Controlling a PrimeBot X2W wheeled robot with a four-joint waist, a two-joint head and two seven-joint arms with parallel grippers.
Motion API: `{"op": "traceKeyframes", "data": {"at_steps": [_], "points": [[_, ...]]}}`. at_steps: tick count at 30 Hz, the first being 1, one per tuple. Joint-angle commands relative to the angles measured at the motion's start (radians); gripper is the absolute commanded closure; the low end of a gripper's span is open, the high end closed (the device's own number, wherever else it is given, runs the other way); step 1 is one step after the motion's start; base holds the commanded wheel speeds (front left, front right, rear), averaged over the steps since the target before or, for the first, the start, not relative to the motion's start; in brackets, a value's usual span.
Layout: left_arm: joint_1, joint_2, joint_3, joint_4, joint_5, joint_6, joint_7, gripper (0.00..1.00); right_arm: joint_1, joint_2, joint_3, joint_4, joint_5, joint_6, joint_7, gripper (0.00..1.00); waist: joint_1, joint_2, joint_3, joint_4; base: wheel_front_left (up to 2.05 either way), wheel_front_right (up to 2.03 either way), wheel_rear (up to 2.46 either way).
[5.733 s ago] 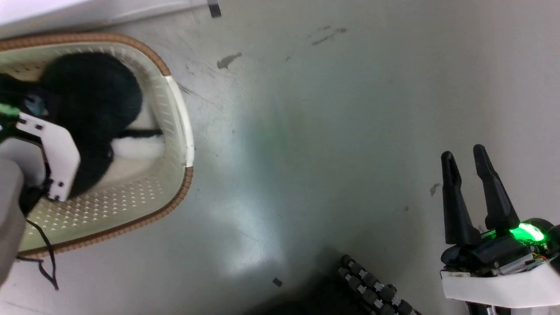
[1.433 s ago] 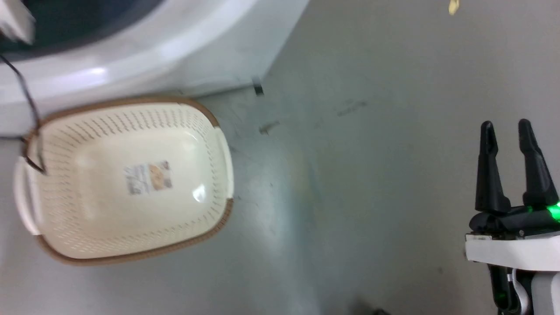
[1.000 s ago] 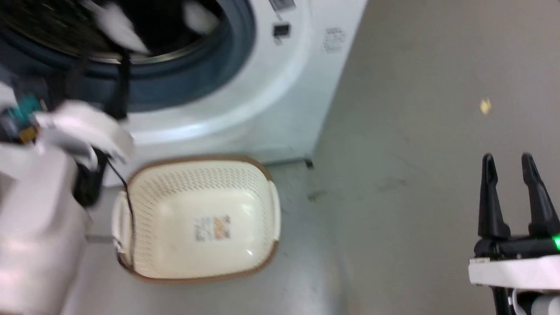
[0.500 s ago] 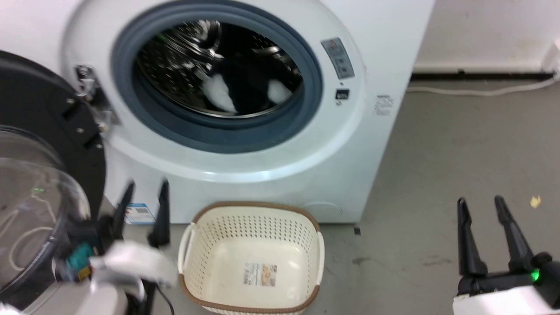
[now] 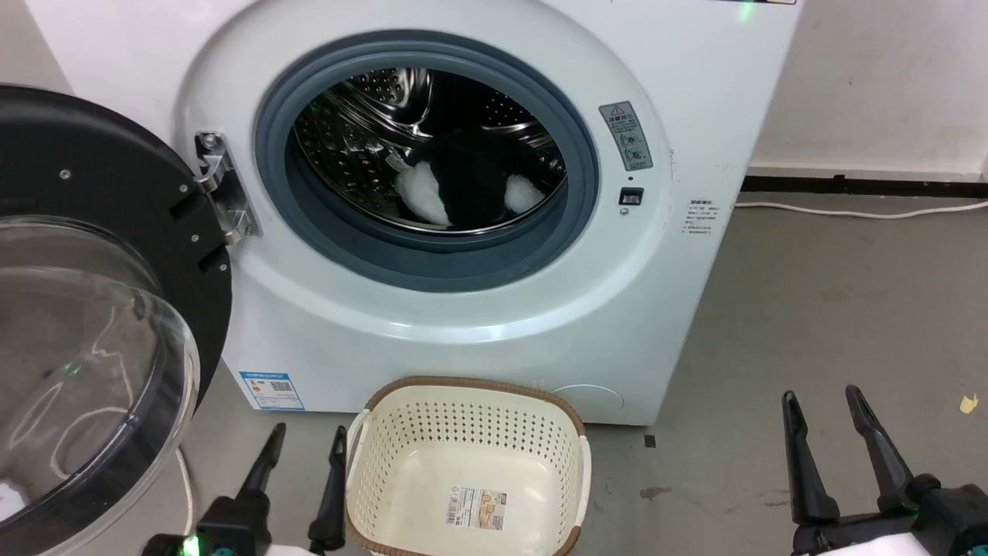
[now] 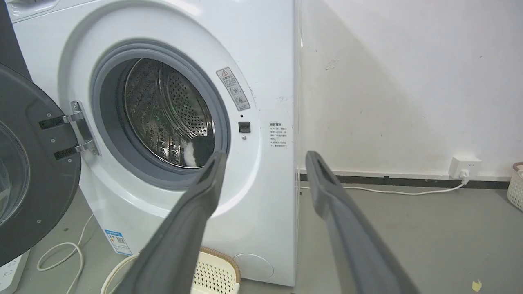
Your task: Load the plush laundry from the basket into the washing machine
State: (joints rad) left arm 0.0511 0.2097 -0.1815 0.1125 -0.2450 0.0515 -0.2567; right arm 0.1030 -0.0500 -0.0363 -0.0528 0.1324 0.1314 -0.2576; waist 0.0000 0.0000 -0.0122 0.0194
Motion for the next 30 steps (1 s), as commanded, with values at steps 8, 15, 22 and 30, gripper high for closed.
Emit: {"op": "traceKeyframes", "data": {"at_steps": [8,15,22,30], "points": [[0.023,-0.040,0.038,-0.008,0.061,-0.026,-0.005,0.00,0.022,0.000,-0.009,0.009,-0.009,-0.001,-0.004,0.00,0.0000,0.0000,0.001,0.010,0.00,0.00,0.00],[0.023,-0.060,0.069,-0.011,0.098,-0.050,-0.005,0.00,0.021,0.000,-0.007,0.013,-0.012,-0.001,-0.004,0.00,0.0000,0.0000,0.003,0.013,0.00,0.00,0.00],[0.010,-0.065,0.071,-0.010,0.096,-0.052,0.005,1.00,0.010,0.000,-0.007,0.011,-0.010,0.000,0.005,1.00,0.0000,0.0000,0.003,0.013,0.00,0.00,0.00],[0.005,-0.072,0.080,-0.018,0.108,-0.052,0.026,1.00,0.000,0.000,-0.003,0.014,-0.020,0.000,0.026,1.00,0.0000,0.0000,0.004,0.010,0.00,0.00,0.00]]}}
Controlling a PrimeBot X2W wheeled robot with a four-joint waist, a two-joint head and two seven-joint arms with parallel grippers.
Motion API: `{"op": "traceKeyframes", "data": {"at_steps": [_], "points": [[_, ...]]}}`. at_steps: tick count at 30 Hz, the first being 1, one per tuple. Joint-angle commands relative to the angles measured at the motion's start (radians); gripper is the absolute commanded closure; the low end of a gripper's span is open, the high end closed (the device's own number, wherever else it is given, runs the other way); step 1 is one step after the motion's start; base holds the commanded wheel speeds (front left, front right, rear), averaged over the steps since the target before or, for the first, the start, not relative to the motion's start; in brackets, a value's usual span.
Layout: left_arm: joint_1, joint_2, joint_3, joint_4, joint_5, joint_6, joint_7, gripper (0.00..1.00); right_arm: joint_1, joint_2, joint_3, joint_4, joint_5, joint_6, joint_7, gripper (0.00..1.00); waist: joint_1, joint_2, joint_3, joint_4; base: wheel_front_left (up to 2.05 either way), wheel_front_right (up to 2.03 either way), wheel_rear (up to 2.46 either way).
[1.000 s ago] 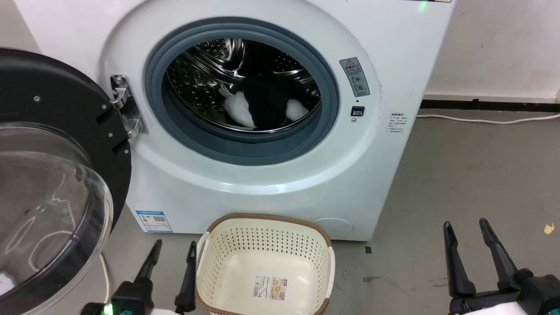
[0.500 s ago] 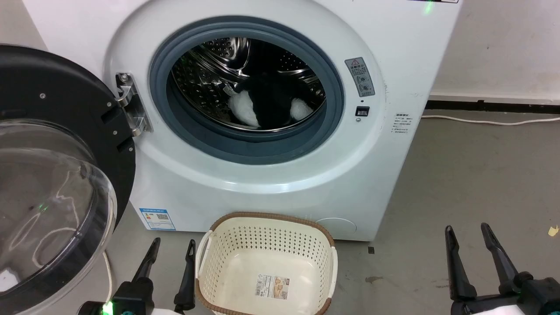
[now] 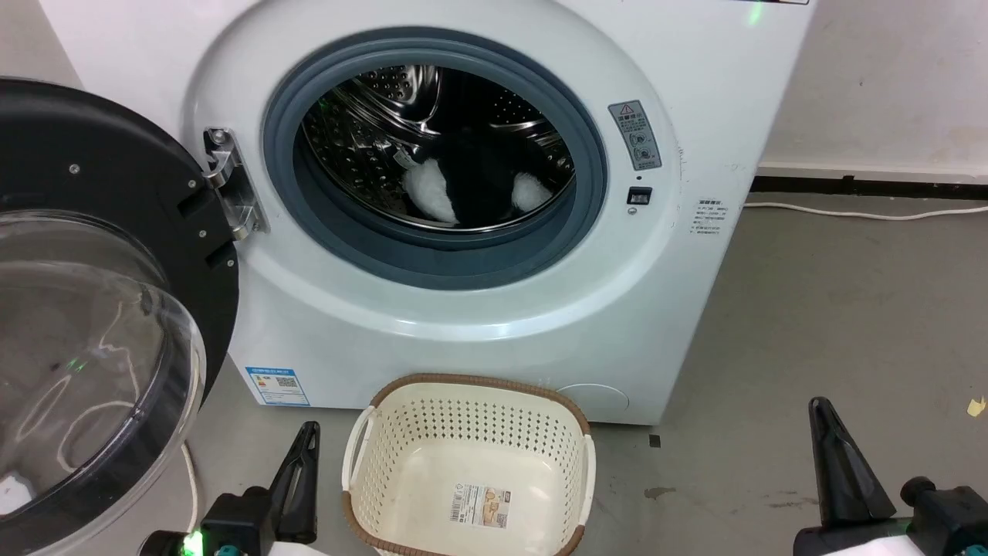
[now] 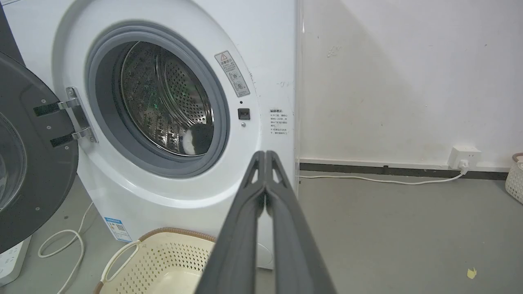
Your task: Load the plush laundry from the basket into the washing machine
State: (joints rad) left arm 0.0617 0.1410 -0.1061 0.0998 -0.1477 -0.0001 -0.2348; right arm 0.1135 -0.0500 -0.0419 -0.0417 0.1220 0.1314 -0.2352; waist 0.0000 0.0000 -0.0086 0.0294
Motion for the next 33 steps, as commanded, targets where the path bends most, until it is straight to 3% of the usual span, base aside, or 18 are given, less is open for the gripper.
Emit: {"op": "traceKeyframes", "data": {"at_steps": [1,33], "points": [[-0.006,-0.004,0.006,-0.007,0.012,0.000,0.006,1.00,-0.011,0.000,0.003,0.004,-0.010,0.000,0.005,1.00,0.0000,0.0000,0.000,0.000,0.00,0.00,0.00],[-0.023,-0.031,0.036,-0.035,0.053,0.000,0.076,1.00,-0.042,0.000,0.015,0.015,-0.044,0.000,0.075,1.00,0.0000,0.0000,0.003,-0.009,0.00,0.00,0.00]]}}
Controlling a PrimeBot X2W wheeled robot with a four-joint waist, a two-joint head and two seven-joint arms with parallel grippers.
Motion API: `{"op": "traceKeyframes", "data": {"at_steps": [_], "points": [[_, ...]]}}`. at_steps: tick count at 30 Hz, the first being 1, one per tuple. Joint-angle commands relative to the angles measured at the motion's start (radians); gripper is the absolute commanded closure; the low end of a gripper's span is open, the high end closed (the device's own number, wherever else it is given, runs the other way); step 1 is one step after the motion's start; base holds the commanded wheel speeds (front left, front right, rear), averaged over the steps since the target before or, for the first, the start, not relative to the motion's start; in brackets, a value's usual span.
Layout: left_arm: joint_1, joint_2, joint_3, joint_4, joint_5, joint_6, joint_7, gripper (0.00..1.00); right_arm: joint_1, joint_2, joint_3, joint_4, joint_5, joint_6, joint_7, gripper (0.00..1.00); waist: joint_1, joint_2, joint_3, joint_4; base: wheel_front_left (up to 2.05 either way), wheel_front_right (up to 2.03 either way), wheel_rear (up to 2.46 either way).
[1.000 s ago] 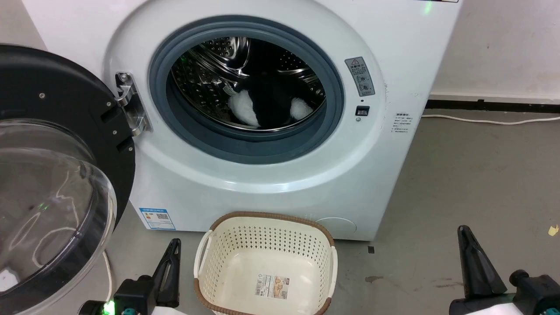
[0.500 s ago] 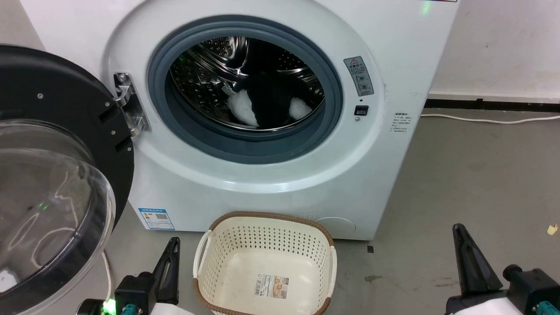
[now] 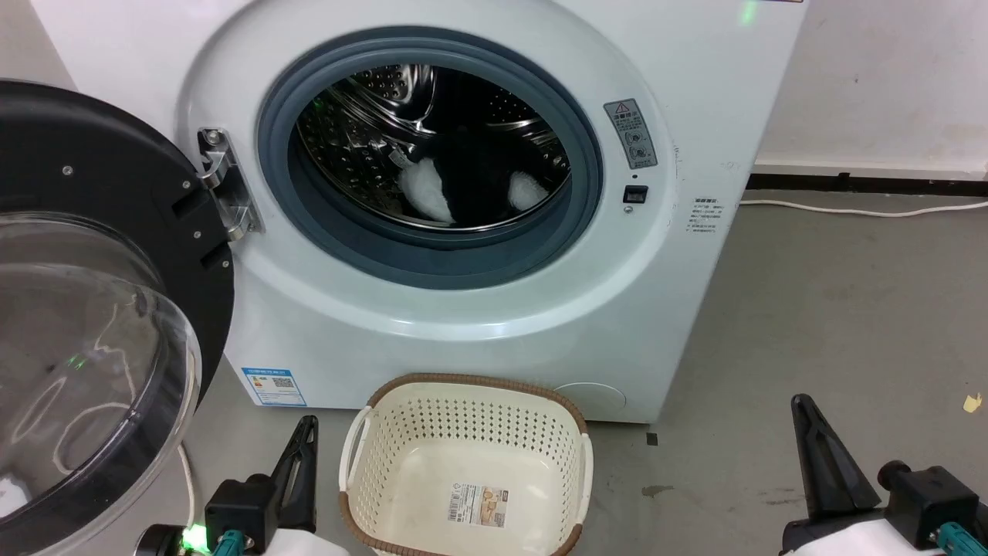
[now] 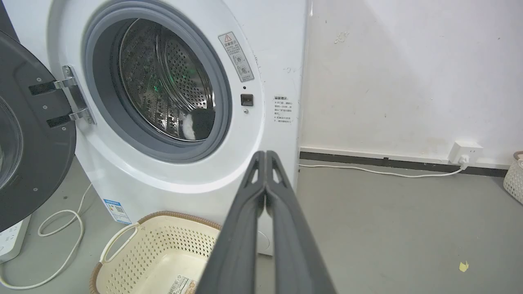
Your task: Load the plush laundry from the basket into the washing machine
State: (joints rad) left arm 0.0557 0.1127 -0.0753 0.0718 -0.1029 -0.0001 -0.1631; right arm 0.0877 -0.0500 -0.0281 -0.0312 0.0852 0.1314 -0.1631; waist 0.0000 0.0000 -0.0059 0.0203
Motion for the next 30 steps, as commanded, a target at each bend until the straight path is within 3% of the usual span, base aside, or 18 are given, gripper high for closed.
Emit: {"op": "traceKeyframes", "data": {"at_steps": [1,30], "points": [[-0.018,-0.003,0.006,-0.008,0.010,0.000,0.006,1.00,-0.017,0.000,0.001,0.005,-0.008,0.000,0.005,1.00,0.0000,0.0000,0.000,0.000,0.00,0.00,0.00],[-0.032,-0.025,0.032,-0.032,0.045,0.000,0.065,1.00,-0.044,0.000,0.011,0.015,-0.037,0.000,0.065,1.00,0.0000,0.0000,0.002,-0.008,0.00,0.00,0.00]]}}
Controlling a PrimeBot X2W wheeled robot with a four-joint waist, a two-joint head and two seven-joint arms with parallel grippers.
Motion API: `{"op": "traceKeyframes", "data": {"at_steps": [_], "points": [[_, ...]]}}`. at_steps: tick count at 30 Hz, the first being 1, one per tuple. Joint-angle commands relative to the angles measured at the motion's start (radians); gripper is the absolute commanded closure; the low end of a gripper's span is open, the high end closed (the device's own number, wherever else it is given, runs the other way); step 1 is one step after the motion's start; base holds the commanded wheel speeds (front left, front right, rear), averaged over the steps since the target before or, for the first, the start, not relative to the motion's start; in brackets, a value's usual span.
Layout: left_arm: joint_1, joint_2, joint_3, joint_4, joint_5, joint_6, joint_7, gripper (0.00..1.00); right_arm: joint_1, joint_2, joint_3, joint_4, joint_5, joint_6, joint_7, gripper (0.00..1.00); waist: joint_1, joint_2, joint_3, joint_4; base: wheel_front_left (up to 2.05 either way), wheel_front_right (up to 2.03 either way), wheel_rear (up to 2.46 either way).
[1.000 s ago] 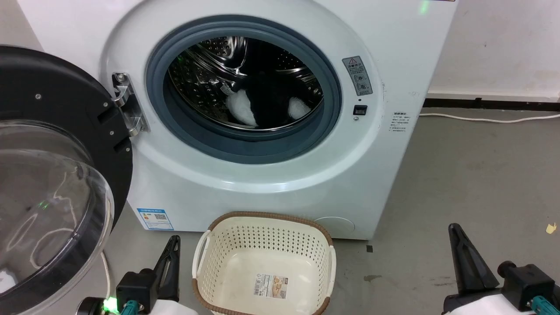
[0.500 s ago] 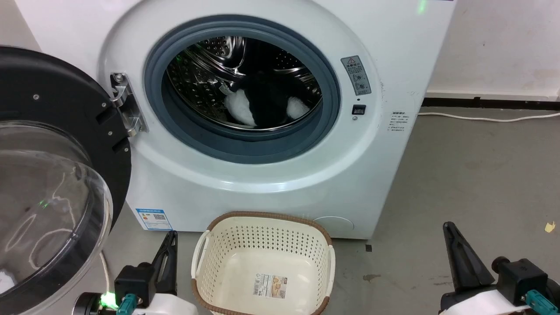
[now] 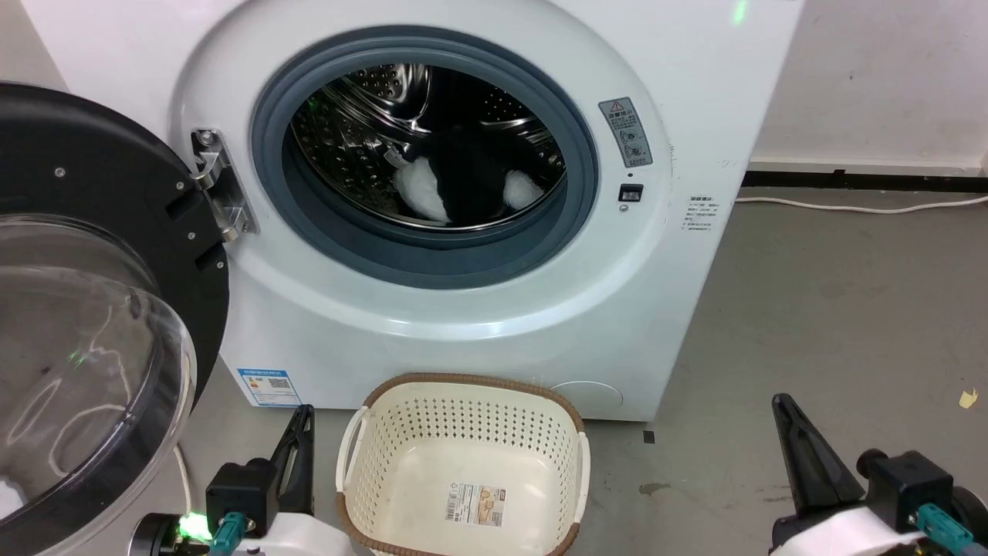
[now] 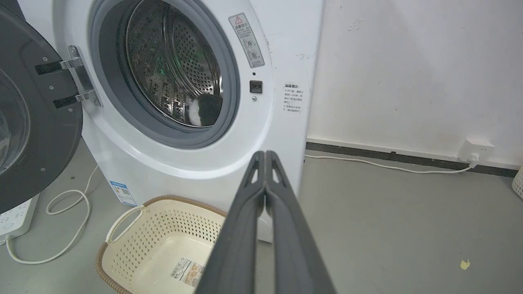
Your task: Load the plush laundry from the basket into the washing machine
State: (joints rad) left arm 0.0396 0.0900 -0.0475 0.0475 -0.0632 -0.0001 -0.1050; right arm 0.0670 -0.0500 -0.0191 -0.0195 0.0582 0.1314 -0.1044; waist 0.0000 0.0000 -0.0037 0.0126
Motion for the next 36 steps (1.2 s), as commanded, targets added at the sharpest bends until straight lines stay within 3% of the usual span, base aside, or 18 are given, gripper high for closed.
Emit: {"op": "traceKeyframes", "data": {"at_steps": [1,36], "points": [[-0.016,-0.003,0.005,-0.008,0.005,0.000,0.007,1.00,-0.023,0.000,0.002,0.003,-0.010,0.000,0.006,1.00,0.0000,0.0000,0.000,0.000,0.00,0.00,0.00],[-0.036,-0.034,0.040,-0.041,0.054,0.000,0.089,1.00,-0.060,0.000,0.016,0.017,-0.050,-0.001,0.088,1.00,0.0000,0.0000,0.003,-0.011,0.00,0.00,0.00]]}}
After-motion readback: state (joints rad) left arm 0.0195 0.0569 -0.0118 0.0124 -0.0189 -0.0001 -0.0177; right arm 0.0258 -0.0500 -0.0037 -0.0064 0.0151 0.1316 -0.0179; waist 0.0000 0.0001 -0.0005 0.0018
